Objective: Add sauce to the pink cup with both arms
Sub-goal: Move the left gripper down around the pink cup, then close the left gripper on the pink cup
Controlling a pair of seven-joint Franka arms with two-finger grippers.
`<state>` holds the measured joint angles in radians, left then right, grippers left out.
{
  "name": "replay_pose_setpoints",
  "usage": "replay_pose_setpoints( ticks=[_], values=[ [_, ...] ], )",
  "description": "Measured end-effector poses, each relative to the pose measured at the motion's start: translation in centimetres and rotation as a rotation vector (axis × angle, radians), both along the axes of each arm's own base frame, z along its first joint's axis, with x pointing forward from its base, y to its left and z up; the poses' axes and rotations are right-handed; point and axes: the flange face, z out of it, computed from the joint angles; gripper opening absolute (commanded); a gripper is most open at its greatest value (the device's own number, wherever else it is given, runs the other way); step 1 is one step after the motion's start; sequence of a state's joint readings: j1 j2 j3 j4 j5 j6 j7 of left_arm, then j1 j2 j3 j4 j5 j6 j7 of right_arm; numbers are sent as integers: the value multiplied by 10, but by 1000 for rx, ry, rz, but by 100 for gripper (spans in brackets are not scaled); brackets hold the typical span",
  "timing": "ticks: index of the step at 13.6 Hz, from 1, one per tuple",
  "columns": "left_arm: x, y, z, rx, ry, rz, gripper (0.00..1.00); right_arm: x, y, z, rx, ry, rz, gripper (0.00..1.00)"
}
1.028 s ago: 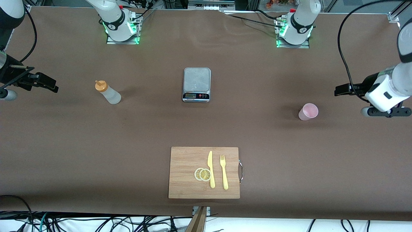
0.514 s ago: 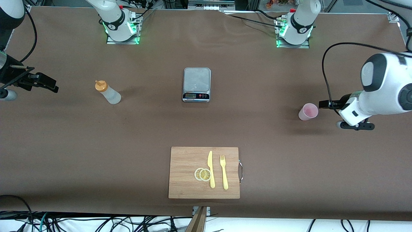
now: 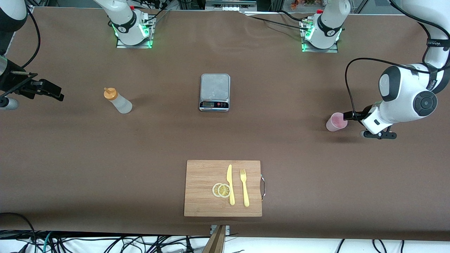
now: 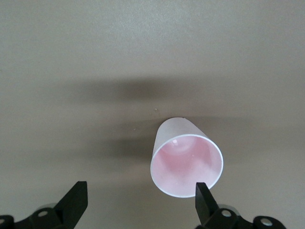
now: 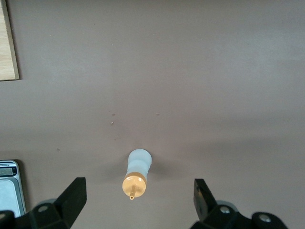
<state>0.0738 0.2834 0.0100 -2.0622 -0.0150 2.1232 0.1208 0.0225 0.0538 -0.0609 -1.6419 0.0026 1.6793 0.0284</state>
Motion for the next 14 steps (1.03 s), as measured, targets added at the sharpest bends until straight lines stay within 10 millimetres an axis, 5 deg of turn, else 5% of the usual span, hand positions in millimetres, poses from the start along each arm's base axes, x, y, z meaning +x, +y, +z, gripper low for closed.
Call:
replay_pose_setpoints(
  ticks=[14],
  values=[
    [-4,0,-37,7,-59,-1,98,0,0,0,0,0,0,100]
  ],
)
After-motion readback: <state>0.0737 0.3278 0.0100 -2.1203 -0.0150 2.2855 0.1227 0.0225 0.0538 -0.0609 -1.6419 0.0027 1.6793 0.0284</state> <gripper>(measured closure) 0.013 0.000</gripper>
